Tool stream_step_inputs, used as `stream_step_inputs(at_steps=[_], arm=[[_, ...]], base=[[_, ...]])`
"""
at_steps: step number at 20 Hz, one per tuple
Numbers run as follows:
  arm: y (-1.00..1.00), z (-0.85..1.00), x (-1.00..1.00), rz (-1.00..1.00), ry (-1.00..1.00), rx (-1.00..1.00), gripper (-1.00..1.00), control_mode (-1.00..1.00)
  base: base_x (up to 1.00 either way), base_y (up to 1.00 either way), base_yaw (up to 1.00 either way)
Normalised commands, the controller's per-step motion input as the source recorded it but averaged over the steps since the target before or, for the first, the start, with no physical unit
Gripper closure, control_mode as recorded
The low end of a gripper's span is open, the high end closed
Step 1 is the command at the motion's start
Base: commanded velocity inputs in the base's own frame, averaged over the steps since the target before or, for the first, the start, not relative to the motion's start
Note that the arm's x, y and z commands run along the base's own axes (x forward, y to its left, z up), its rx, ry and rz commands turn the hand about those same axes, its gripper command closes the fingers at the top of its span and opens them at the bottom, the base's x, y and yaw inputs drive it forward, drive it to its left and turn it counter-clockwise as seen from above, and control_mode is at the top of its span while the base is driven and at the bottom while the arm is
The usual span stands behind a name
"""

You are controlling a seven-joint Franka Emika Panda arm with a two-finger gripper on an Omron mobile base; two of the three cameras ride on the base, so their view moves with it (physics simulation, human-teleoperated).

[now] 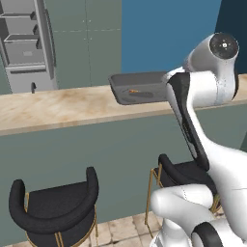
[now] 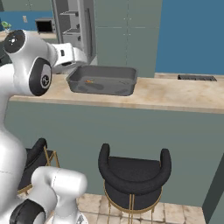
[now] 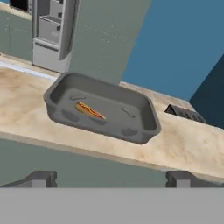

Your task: Place the cold items (lemon and cucumber) from the fridge in one tupperware on the dining counter. Place the warm items (kebab skewer and hot dog) in the stove area in another tupperware.

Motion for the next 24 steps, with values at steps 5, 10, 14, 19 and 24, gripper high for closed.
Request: stream_step_inputs(at_steps=[5, 10, 14, 19, 24], arm=[[-0.10, 0.03, -1.00, -0.06, 0.00, 0.26, -1.00, -1.00], [0.00, 0.00, -1.00, 0.00, 0.00, 0.13, -1.00, -1.00], [0.00, 0.02, -0.86, 0.00, 0.00, 0.01, -1.00, -1.00], [0.01, 0.01, -0.15, 0.00, 0.00, -0.01, -1.00, -1.00], [-0.01, -0.01, -0.20, 0.00, -0.03, 0.00, -1.00, -1.00]], base=[[0.00, 0.00, 0.00], [0.00, 0.00, 0.00], [0.00, 0.00, 0.00], [0.00, 0.00, 0.00], [0.00, 0.00, 0.00]])
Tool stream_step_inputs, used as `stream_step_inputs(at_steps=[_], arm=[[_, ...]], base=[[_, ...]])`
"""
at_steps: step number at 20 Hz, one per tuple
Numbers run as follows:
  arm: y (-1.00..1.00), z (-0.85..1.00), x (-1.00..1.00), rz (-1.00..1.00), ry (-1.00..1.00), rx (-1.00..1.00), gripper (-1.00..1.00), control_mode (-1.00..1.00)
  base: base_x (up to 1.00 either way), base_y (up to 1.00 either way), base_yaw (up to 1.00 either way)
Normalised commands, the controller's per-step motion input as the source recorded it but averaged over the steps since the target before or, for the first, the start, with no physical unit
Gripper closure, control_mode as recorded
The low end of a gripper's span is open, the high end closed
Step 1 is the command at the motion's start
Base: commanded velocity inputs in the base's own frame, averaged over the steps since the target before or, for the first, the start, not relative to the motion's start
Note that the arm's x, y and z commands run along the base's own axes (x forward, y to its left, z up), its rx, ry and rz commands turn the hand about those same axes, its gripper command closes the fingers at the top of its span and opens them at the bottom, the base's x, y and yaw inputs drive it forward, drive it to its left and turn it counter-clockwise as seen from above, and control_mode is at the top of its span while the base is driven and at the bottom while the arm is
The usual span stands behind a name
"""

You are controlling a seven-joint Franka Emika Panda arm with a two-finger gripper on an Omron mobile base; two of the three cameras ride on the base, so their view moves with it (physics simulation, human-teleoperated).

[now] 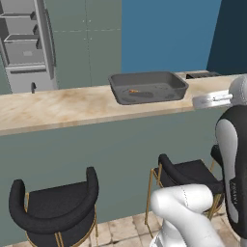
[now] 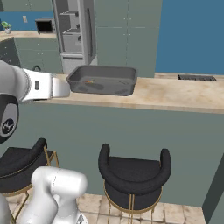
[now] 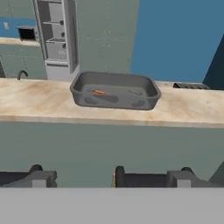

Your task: Place the cold items (lemon and cucumber) from the fridge in one tupperware on the dining counter. Place the warm items (kebab skewer and hot dog) in the stove area in another tupperware.

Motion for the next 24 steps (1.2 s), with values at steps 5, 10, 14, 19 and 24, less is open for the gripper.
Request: stream_step_inputs(at_steps=[5, 10, 14, 19, 24], arm=[[-0.07, -0.01, -0.10, 0.00, -0.07, 0.00, -1.00, 1.00], [0.00, 0.00, 0.00, 0.00, 0.00, 0.00, -1.00, 1.00], [0.00, 0.00, 0.00, 0.00, 0.00, 0.00, -1.00, 1.00], [0.00, 0.00, 0.00, 0.00, 0.00, 0.00, -1.00, 1.00], [0.00, 0.00, 0.00, 0.00, 0.00, 0.00, -1.00, 1.00]], base=[[-0.47, -0.66, 0.04], [-0.58, -1.00, 0.09], [-0.38, -1.00, 0.21], [-0.10, -1.00, 0.23], [0.00, -1.00, 0.23]])
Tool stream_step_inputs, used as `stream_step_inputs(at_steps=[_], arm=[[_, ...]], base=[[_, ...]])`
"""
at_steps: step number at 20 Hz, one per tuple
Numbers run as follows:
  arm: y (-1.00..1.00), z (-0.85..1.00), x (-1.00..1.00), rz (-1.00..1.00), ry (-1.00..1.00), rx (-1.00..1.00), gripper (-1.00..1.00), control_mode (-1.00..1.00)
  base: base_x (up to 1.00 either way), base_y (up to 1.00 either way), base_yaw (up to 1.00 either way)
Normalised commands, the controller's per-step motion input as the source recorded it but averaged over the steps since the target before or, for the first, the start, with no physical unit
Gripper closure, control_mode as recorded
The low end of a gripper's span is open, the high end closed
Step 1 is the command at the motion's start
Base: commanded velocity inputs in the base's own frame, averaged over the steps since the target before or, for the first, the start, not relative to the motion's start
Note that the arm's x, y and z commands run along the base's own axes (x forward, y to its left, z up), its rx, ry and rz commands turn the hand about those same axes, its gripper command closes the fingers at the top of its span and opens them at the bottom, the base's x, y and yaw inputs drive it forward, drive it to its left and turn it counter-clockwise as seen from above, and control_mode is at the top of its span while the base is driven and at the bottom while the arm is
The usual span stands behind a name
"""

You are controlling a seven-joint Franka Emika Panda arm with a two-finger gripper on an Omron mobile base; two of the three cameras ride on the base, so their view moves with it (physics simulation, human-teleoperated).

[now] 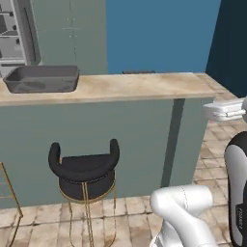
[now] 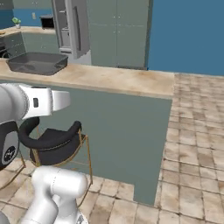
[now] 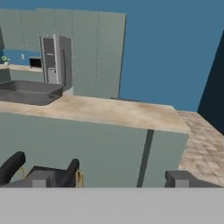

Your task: Place the cold items (lemon and cucumber) from the fridge in one tupperware on the dining counter. Place the warm items (kebab skewer and hot dog) in the stove area in another tupperware.

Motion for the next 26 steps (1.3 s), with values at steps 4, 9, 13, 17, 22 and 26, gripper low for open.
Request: stream_step_inputs(at_steps=[4, 9, 13, 17, 22, 26], arm=[[0.00, 0.00, 0.00, 0.00, 0.00, 0.00, -1.00, 1.00], [0.00, 0.00, 0.00, 0.00, 0.00, 0.00, -1.00, 1.00], [0.00, 0.00, 0.00, 0.00, 0.00, 0.00, -1.00, 1.00], [0.00, 0.00, 0.00, 0.00, 0.00, 0.00, -1.00, 1.00], [0.00, 0.00, 0.00, 0.00, 0.00, 0.00, -1.00, 1.00], [0.00, 0.00, 0.00, 0.00, 0.00, 0.00, -1.00, 1.00]], base=[[0.03, -1.00, 0.26], [0.21, -1.00, 0.32], [0.46, -1.00, 0.36], [0.55, -1.00, 0.36], [0.61, -1.00, 0.29], [0.62, -1.00, 0.29]])
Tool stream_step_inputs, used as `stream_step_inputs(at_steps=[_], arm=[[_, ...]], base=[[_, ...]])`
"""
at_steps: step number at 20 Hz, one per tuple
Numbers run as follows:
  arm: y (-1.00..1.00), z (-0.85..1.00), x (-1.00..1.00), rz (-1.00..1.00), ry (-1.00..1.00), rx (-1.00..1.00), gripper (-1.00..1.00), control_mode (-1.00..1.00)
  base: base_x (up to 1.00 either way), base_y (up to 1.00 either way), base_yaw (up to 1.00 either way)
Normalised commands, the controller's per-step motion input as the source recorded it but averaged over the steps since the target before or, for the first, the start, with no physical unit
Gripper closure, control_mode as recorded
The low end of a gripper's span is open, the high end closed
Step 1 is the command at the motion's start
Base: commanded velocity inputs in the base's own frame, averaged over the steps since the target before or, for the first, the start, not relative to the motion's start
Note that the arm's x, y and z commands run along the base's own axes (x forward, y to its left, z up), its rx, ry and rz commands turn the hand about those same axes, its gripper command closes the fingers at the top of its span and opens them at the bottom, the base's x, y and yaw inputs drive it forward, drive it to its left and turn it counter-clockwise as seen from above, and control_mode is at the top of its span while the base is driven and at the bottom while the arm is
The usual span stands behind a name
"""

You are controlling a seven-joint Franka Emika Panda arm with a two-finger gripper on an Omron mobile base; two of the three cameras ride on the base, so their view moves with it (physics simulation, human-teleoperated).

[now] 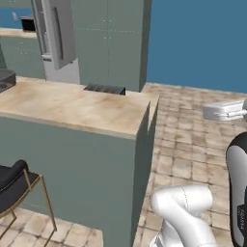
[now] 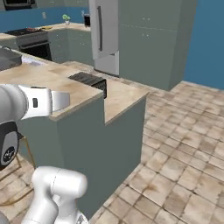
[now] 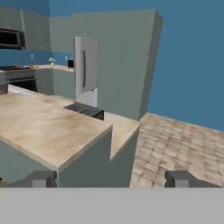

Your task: Place the cold items (lemon and cucumber) from the fridge in one tupperware on the dining counter. Place the warm items (kebab skewer and hot dog) in the stove area in another tupperware.

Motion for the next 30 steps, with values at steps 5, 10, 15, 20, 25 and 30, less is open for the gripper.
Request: stream_step_inputs(at_steps=[5, 10, 15, 20, 25, 30], arm=[[0.00, 0.00, 0.00, 0.00, 0.00, 0.00, -1.00, 1.00], [0.00, 0.00, 0.00, 0.00, 0.00, 0.00, -1.00, 1.00], [0.00, 0.00, 0.00, 0.00, 0.00, 0.00, -1.00, 1.00], [0.00, 0.00, 0.00, 0.00, 0.00, 0.00, -1.00, 1.00], [0.00, 0.00, 0.00, 0.00, 0.00, 0.00, -1.00, 1.00], [0.00, 0.00, 0.00, 0.00, 0.00, 0.00, -1.00, 1.00]], base=[[0.62, -1.00, 0.28], [0.60, -1.00, 0.25], [0.63, -1.00, 0.25], [0.72, -1.00, 0.25], [0.78, -1.00, 0.25], [0.83, -0.99, 0.28]])
